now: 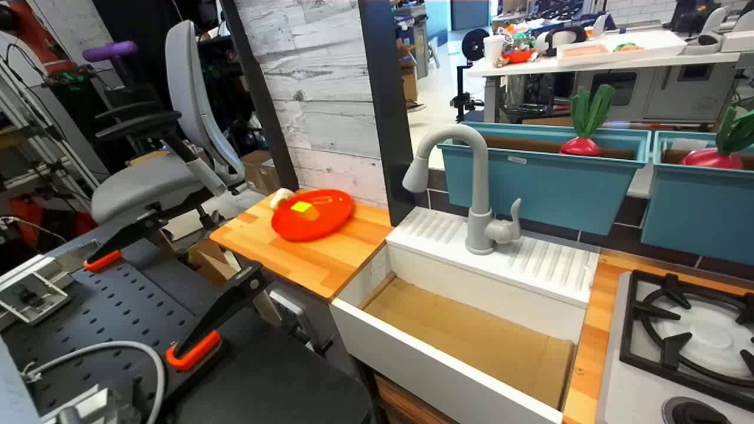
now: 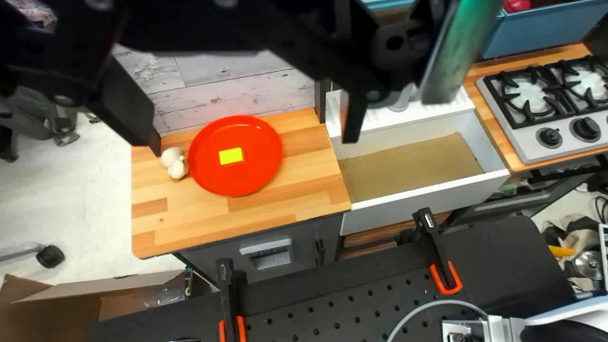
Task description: Move the doll to the right
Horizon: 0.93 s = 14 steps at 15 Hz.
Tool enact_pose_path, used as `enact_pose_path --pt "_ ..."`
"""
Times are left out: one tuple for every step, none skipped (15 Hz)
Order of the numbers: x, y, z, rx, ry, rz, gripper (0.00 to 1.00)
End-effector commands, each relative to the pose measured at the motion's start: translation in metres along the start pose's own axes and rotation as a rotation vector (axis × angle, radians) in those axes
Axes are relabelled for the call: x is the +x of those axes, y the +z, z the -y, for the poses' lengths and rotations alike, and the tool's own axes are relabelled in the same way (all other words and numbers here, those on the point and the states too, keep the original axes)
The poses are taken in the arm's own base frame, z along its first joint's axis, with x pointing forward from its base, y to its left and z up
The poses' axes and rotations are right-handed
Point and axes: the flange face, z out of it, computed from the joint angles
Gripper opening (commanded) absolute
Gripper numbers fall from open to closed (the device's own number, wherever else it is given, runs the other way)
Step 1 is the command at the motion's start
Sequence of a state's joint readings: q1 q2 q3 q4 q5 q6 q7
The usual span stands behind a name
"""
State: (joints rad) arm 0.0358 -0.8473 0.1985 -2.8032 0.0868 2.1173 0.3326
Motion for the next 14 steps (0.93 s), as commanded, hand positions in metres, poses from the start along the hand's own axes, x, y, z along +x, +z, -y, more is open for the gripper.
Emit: enact_pose_path --pt "0.0002 -0.0005 -0.0001 -0.001 0.000 0.002 1.00" --pt "0.0002 -0.0004 -0.0001 -0.001 0.000 0.002 1.00" --pt "0.0002 -0.0003 -0.0001 -0.001 0.000 0.002 1.00" --pt "0.0002 -0.0003 -0.0001 -0.001 0.000 0.002 1.00" --pt "0.0002 -0.0003 -0.0001 -0.001 0.000 0.002 1.00" --pt "0.0002 -0.0003 -0.0001 -0.001 0.000 0.002 1.00" --pt "0.0002 -0.0003 -0.0001 -0.001 0.000 0.002 1.00" --pt "0.0002 -0.0003 -0.0001 -0.001 0.000 0.002 1.00" --pt "0.0002 -0.0003 -0.0001 -0.001 0.000 0.002 1.00" --pt "0.0002 -0.0003 -0.0001 -0.001 0.000 0.002 1.00" --pt "0.0002 -0.0003 -0.0001 -0.001 0.000 0.002 1.00" --pt "0.0002 -0.0003 -0.0001 -0.001 0.000 0.002 1.00" --pt "0.0002 -0.0003 -0.0001 -0.001 0.000 0.002 1.00" --pt "0.0080 0.0039 0.0028 0.011 0.033 -0.014 1.00"
